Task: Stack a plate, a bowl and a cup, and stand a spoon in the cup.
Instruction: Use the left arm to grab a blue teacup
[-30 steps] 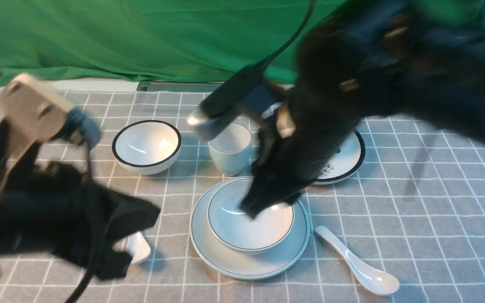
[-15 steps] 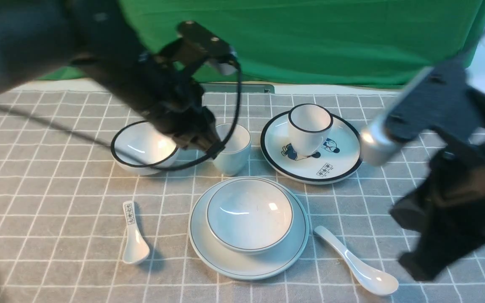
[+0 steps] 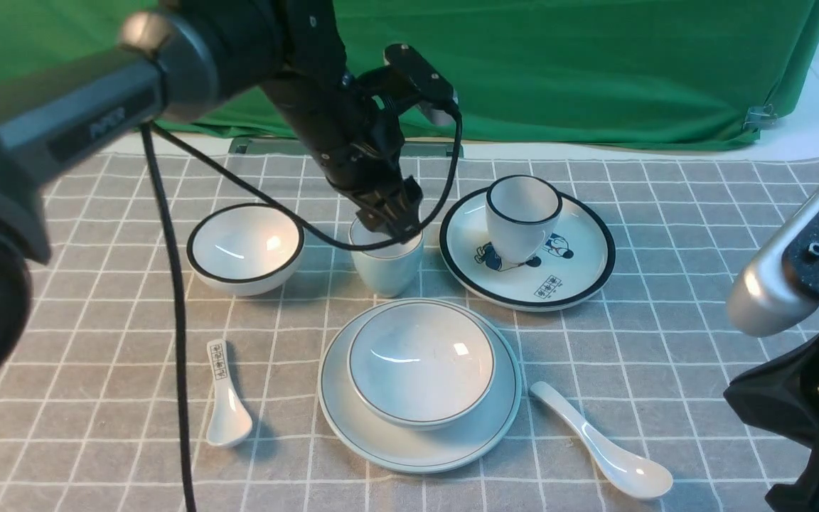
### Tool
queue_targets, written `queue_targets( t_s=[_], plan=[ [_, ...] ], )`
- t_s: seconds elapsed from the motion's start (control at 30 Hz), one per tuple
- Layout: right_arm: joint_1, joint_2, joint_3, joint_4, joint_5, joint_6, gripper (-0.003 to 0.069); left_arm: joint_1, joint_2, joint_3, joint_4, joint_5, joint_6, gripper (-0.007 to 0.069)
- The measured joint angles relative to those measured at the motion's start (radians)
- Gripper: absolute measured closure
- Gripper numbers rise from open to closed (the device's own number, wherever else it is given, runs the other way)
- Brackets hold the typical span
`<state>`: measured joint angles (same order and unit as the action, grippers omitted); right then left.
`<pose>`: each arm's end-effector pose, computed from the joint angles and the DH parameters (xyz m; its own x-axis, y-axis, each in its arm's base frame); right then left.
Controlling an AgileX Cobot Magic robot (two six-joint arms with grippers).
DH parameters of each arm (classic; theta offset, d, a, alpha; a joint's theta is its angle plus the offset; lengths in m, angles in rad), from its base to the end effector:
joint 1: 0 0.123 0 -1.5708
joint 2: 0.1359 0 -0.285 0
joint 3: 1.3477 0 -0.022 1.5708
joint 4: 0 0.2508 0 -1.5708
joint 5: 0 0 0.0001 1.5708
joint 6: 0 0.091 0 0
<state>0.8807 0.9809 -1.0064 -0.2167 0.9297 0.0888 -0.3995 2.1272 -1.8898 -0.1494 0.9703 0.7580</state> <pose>0.1291 0.1317 0.3645 -0.4300 -0.5860 -0.6868 -0.7024 0.6951 -0.1533 0.4312 -0.1942 0.2455 -0.3752 0.8300 -0.4127 0.8565 0.4806 0.1880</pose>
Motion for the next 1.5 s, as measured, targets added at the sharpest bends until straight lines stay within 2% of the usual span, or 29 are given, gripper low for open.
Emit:
queue_targets(
  t_s=[0.2, 0.43, 0.53, 0.77, 0.97, 1.17, 1.33, 1.5],
  plan=[
    [0.0, -0.002, 0.0, -0.006, 0.0, 0.0, 0.0617, 0.0, 0.043, -0.002, -0.017, -0.049, 0.017, 0.0187],
    [0.0, -0.004, 0.0, -0.007, 0.004, 0.005, 0.0606, -0.008, 0.069, -0.016, -0.053, -0.084, 0.031, 0.0268],
    [0.0, -0.005, 0.0, -0.007, 0.004, 0.007, 0.0605, -0.009, 0.068, -0.017, -0.054, -0.082, 0.036, 0.0278],
    [0.0, -0.005, 0.0, -0.007, 0.004, 0.028, 0.0594, -0.009, 0.045, -0.014, 0.007, -0.074, 0.047, 0.0281],
    [0.0, -0.005, 0.0, -0.007, 0.004, 0.03, 0.0592, -0.006, -0.014, -0.009, 0.032, 0.017, 0.037, 0.0283],
    [0.0, -0.005, 0.0, -0.007, 0.001, 0.03, 0.059, -0.006, -0.047, -0.009, -0.022, 0.13, 0.024, 0.0283],
    [0.0, -0.005, 0.0, -0.007, 0.0, 0.03, 0.059, -0.006, -0.027, -0.009, -0.057, 0.14, 0.024, 0.0283],
    [0.0, -0.005, 0.0, -0.007, 0.0, 0.033, 0.0589, -0.006, 0.021, -0.009, -0.013, 0.12, 0.024, 0.0283]
  ],
)
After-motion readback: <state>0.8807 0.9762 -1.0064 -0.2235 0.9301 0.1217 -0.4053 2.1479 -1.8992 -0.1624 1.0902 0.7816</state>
